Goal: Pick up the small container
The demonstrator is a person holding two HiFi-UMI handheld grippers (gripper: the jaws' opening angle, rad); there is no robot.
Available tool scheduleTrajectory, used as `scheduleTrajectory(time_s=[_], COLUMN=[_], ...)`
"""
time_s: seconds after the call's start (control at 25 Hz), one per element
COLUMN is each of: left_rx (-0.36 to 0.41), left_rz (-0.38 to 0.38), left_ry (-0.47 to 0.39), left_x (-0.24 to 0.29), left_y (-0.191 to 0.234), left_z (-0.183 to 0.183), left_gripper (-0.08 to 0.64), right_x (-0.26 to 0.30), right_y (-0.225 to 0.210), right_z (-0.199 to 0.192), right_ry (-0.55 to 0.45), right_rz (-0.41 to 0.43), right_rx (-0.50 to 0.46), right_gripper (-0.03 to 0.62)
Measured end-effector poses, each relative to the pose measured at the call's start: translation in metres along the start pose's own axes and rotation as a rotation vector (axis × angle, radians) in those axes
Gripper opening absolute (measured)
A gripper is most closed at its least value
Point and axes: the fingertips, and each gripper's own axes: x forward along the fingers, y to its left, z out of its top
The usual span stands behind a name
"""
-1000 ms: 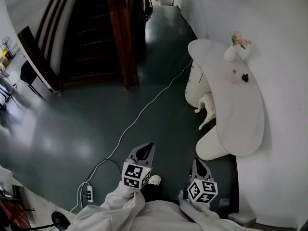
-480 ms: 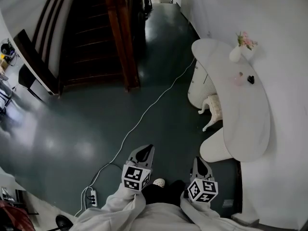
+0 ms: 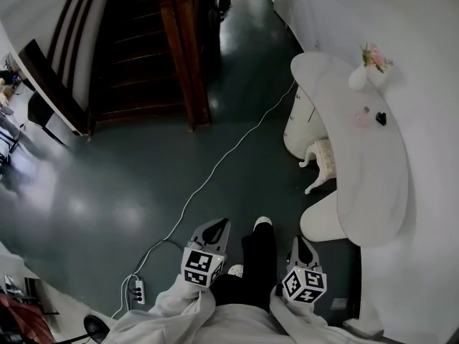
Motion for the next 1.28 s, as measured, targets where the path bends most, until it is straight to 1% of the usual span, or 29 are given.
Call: scheduleTrajectory(time_s=[0.2,0.4,0.68,0.84,1.0,1.28], left_rx=[0.003,0.004,-0.011,-0.022,-0.018,-0.009], left_rz=[0.001,-0.007,0.004,0.022,0.023,0.016], left_ry=[0.001,-0.001,-0.019,-0.028,-0.039,-0.048], left_x=[0.024,0.065,0.133,0.169,0.209,0.266], left_y=[0.007,0.016,0.035,0.045,0.050,0.053], left_z=[0.008,0.023,0.055,0.077,0.097,0.119], left_gripper=[0.015,0.015,0.015,0.015,0.015,0.015], right_x=[0.024,0.057,0.124,0.159,0.193,0.241], right_y=[-0.006,-0.020,-0.045,-0.056,-0.075,-0.106], right_z=[0.013,0.030,0.081,0.112,0.138,0.170], right_ry=[-0.004,0.006,-0.002,-0.004,-0.015,-0.032], right_rz=[0.007,0.005,0.016,0.037,0.040,0.038], right_rx=[-0.002,0.007,-0.018,-0.042,-0.043,-0.037], right_gripper=[0.051,0.050,0.051,0.051,0.051,0.051])
